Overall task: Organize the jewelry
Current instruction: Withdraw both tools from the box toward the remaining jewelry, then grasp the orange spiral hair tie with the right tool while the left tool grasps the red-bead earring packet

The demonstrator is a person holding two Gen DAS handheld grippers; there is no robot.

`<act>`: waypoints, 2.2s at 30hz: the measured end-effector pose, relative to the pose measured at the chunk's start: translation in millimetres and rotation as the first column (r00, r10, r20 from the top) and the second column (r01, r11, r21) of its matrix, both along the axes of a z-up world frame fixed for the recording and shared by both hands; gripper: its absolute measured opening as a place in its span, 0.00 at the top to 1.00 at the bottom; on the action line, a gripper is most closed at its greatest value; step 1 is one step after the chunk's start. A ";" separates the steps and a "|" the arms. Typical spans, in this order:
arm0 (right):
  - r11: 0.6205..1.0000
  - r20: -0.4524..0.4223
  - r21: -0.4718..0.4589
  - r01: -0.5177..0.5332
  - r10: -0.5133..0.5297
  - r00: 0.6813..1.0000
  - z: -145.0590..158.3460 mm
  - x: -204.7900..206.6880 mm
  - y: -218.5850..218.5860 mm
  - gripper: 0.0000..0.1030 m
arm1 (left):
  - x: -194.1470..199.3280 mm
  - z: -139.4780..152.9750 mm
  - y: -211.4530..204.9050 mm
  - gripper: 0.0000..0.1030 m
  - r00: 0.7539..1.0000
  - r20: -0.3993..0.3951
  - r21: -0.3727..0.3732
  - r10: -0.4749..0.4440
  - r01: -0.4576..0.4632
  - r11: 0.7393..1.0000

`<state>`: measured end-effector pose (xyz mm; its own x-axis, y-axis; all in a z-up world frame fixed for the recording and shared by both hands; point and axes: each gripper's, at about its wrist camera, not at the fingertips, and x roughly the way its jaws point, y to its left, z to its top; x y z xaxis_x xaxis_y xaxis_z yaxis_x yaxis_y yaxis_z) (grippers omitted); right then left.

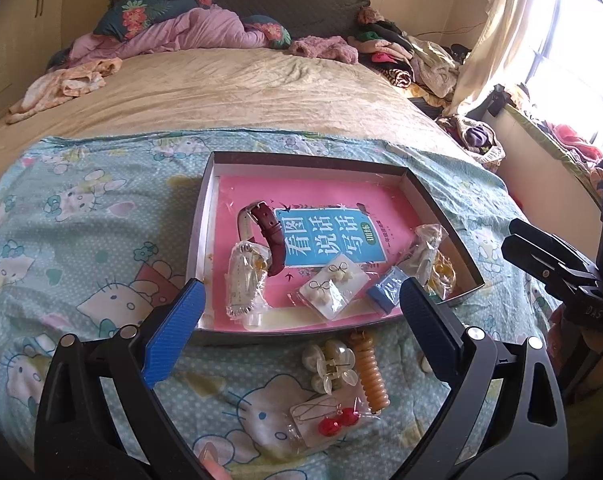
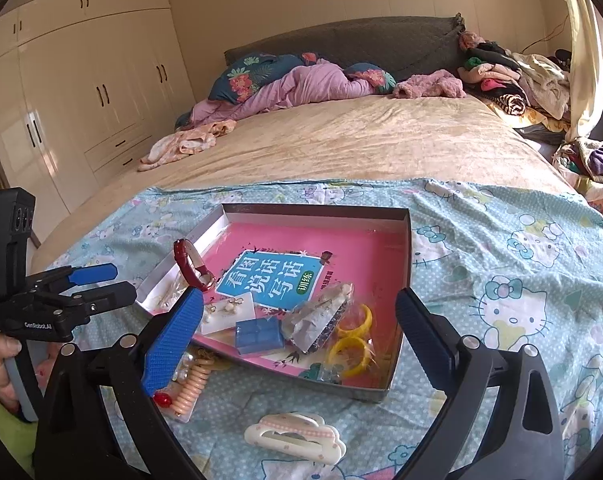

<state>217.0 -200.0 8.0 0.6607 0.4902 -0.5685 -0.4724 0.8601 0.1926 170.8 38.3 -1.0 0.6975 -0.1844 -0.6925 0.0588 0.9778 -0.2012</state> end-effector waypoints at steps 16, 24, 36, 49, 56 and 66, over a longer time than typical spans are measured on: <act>0.999 0.074 0.018 -0.032 0.031 0.997 30.8 -30.9 5.5 0.07 | -27.4 20.9 15.3 0.12 0.997 0.058 -0.005 0.041 -0.041 0.999; 0.998 0.082 0.018 -0.059 0.058 0.995 36.9 -46.2 11.3 0.06 | -40.7 25.5 16.0 0.12 0.997 0.073 0.013 0.041 -0.042 0.999; 0.994 0.058 0.004 -0.110 0.110 0.992 31.3 -65.3 25.7 0.06 | -62.0 15.3 11.1 0.12 0.998 0.056 0.051 0.027 -0.029 0.998; 0.992 -0.029 -0.005 -0.128 0.128 0.991 8.4 -70.9 34.3 0.06 | -78.3 -11.3 12.2 0.12 1.000 0.000 0.090 0.021 -0.021 0.996; 0.990 -0.083 -0.020 -0.140 0.138 0.987 -6.3 -69.4 40.7 0.06 | -85.8 -30.4 10.7 0.12 0.999 -0.043 0.099 -0.005 0.009 0.995; 0.981 -0.128 -0.065 -0.185 0.175 0.976 -25.5 -65.4 56.1 0.16 | -87.6 -51.5 -6.5 0.12 0.993 -0.089 0.116 -0.074 0.084 0.990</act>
<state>151.6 -143.9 -17.5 0.4896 0.5469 -0.6791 -0.5982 0.7773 0.1947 83.1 31.9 -52.5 0.6225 -0.1490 -0.7683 0.1249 0.9880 -0.0905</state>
